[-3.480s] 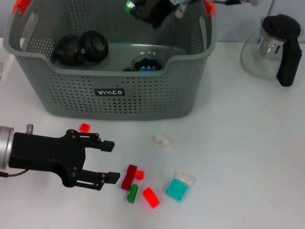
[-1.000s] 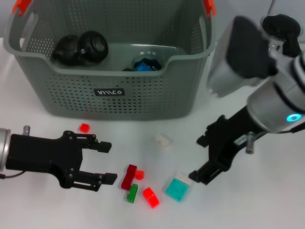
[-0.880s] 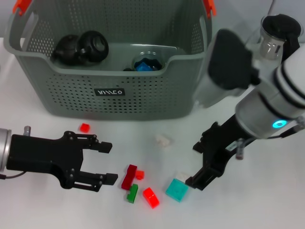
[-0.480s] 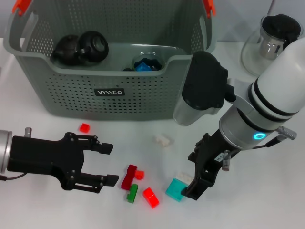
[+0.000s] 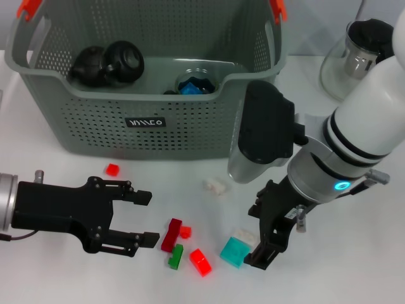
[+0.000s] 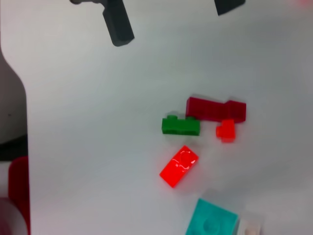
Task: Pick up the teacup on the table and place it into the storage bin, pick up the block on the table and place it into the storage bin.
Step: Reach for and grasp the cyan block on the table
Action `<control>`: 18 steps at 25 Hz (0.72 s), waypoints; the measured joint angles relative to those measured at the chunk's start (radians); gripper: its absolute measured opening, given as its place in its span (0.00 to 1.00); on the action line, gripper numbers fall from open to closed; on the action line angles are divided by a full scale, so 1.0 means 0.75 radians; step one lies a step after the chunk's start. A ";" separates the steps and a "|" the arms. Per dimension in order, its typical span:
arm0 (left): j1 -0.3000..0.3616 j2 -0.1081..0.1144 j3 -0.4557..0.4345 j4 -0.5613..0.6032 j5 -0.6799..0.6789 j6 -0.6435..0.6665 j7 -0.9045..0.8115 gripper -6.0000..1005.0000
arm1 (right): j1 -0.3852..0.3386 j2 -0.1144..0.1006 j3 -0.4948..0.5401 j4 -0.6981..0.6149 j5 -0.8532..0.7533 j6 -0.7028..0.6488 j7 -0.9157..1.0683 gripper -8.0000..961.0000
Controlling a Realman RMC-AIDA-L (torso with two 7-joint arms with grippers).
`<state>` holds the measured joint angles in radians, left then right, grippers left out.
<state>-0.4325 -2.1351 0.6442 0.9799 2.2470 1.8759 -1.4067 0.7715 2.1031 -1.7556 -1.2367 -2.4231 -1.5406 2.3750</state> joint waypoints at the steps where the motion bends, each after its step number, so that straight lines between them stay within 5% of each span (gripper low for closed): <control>1: 0.000 0.000 0.000 -0.001 0.000 0.000 -0.001 0.78 | 0.005 0.001 -0.007 0.001 -0.002 0.009 -0.013 0.96; 11: 0.000 -0.004 -0.034 -0.037 -0.004 -0.013 -0.022 0.78 | 0.079 0.003 -0.201 -0.002 -0.005 0.118 -0.191 0.96; 18: 0.000 -0.005 -0.087 -0.062 -0.005 -0.033 -0.034 0.78 | 0.110 0.004 -0.220 -0.009 -0.007 0.041 -0.376 0.96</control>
<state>-0.4326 -2.1386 0.5786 0.9333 2.2433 1.8514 -1.4325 0.8538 2.1063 -1.9204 -1.2432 -2.4283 -1.5098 2.0928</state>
